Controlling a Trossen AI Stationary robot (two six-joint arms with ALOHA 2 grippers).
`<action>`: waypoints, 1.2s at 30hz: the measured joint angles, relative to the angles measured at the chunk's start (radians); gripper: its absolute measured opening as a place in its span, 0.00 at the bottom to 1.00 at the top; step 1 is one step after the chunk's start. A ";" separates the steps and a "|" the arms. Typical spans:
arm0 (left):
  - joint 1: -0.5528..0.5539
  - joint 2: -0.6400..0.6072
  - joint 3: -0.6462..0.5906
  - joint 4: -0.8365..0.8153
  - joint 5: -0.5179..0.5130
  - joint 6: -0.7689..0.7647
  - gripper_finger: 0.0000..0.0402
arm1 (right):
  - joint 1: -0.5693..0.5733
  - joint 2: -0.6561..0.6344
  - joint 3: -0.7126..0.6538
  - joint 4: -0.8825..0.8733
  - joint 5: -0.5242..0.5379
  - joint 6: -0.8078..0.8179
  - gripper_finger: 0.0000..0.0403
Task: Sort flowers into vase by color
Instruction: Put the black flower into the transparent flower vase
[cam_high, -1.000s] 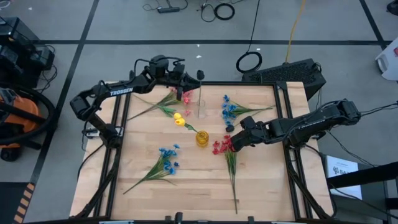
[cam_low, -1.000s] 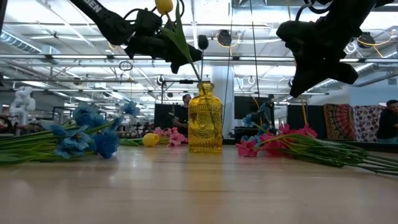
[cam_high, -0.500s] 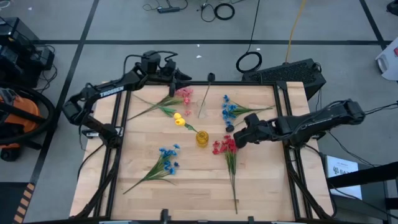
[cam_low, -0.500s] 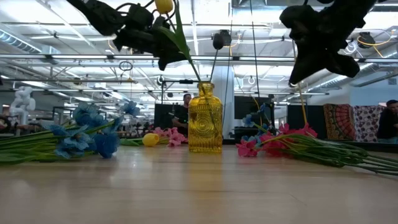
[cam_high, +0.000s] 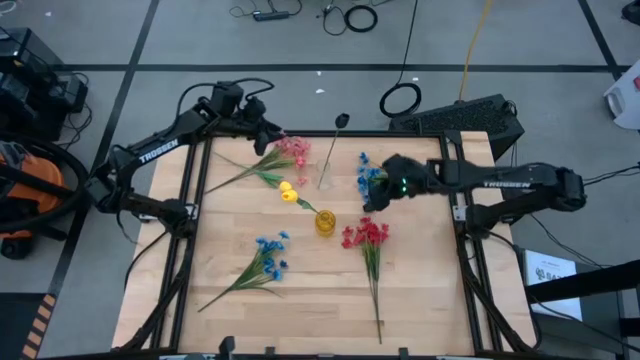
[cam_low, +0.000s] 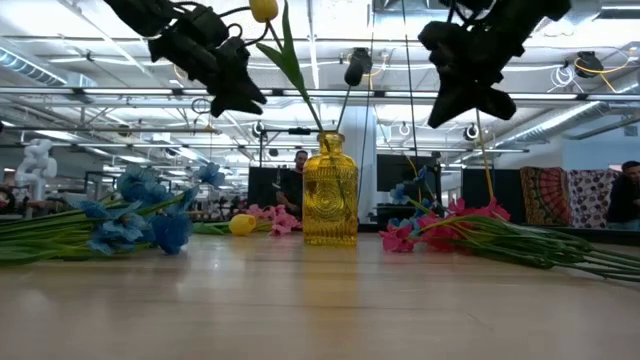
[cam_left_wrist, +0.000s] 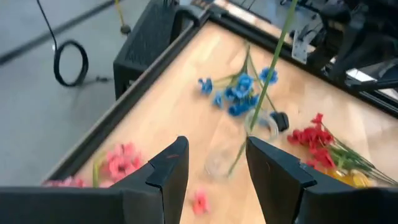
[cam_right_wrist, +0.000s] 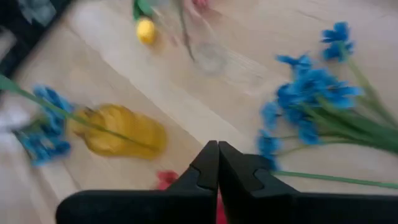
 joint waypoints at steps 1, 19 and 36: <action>0.002 -0.001 0.000 -0.021 0.000 0.000 0.41 | -0.029 0.010 0.025 -0.034 -0.027 -0.052 0.00; 0.006 0.000 0.000 -0.105 -0.035 -0.135 0.41 | -0.395 0.309 0.274 -0.564 -0.256 -1.006 0.00; 0.006 0.001 0.000 -0.105 -0.126 -0.270 0.41 | -0.395 0.338 -0.020 -0.293 -0.261 -1.315 0.12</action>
